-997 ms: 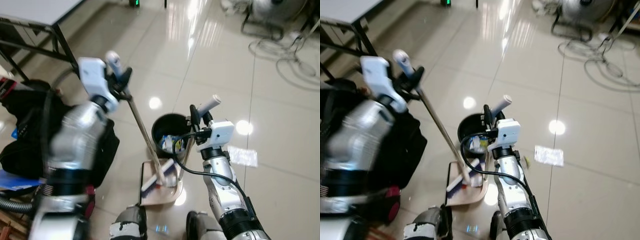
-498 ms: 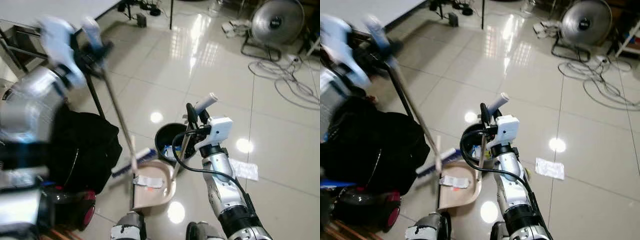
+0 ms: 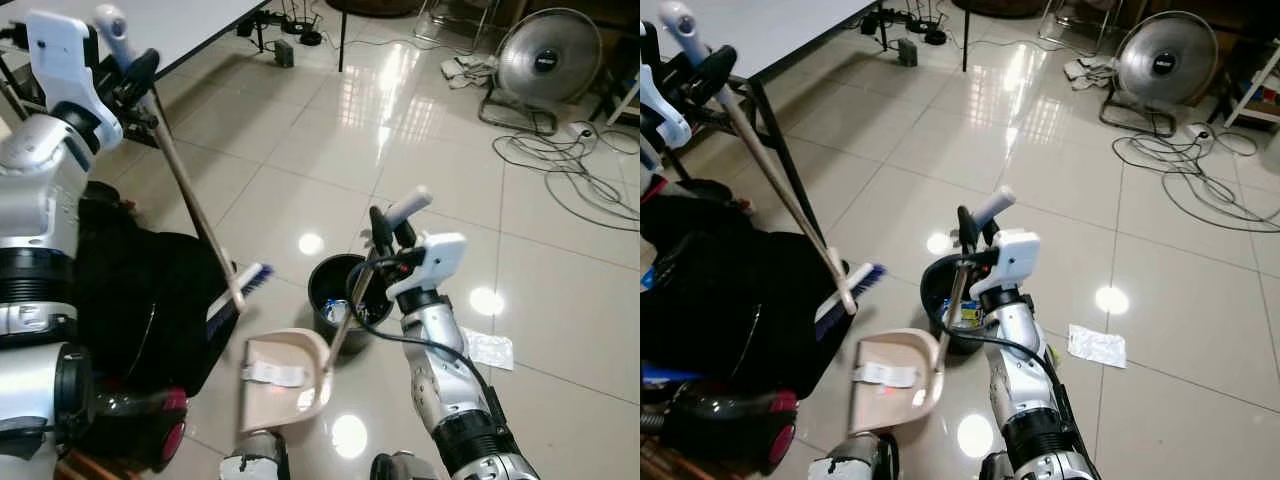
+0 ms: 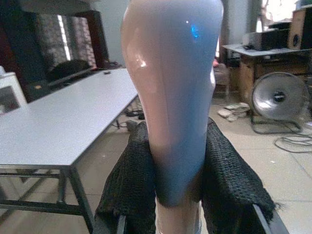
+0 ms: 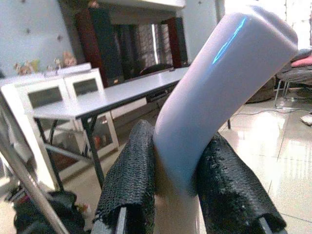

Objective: Sweep floor

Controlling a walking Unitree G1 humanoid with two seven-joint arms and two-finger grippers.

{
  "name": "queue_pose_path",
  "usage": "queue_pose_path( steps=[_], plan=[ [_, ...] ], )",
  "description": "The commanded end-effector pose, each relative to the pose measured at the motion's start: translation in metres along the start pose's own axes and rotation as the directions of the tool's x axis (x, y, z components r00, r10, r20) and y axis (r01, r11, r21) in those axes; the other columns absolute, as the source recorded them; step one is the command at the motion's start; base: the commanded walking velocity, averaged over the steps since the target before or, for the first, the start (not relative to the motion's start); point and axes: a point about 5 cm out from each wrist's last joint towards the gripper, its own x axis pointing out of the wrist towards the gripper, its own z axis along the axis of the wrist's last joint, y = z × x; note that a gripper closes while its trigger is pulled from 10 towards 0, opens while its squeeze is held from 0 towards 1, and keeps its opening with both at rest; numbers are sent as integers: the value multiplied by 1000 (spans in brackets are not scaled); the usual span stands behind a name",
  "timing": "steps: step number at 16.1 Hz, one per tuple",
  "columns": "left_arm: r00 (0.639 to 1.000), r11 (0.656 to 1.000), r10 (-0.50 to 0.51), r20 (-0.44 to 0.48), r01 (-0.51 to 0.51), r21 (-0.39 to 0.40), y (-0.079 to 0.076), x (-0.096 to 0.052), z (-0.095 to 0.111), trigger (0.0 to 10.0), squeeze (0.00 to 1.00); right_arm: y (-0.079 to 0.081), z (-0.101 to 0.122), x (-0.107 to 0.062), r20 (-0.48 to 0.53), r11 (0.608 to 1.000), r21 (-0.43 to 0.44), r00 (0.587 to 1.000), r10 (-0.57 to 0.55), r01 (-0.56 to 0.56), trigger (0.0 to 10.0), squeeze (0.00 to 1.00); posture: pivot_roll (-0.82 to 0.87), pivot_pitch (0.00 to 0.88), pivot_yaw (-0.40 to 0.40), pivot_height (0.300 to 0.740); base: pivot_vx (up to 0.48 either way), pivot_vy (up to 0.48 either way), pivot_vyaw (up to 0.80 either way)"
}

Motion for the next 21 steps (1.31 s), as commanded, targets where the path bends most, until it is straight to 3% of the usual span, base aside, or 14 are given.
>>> queue_pose_path(
  steps=[1,4,7,10,14,16,19,21],
  plan=[
    [1000,994,9,19,-11,113,0,1,7,10000,0,1,14,8,62,999,34,998,7,-9,10000,0,51,25,39,740,0,0,0],
    [999,993,34,18,-36,113,-18,-8,-34,10000,0,7,38,19,123,994,83,990,61,-71,10000,0,43,12,36,740,0,0,0],
    [1000,991,24,4,-24,133,-27,-14,-49,10000,0,9,56,25,161,991,89,983,89,-104,10000,0,40,9,33,740,0,0,0],
    [1000,990,24,-16,-21,137,-34,-21,-64,10000,0,11,89,32,202,985,58,968,149,-163,10000,0,33,13,29,740,0,0,0],
    [999,993,12,-36,-8,120,-44,-31,-77,10000,0,-2,132,36,231,986,10,960,158,-164,10000,0,23,13,27,740,0,0,0],
    [999,995,11,-50,-6,98,-48,-33,-83,10000,0,-17,154,37,246,994,34,965,92,-103,10000,0,21,12,28,740,0,0,0],
    [998,996,5,-70,1,91,-52,-35,-87,10000,0,-28,171,37,279,997,53,959,37,-53,10000,0,16,10,32,740,0,0,0],
    [994,998,-12,-110,20,66,-62,-38,-93,10000,0,-43,185,35,283,997,-63,959,-13,32,10000,0,9,9,38,740,0,0,0]
  ],
)
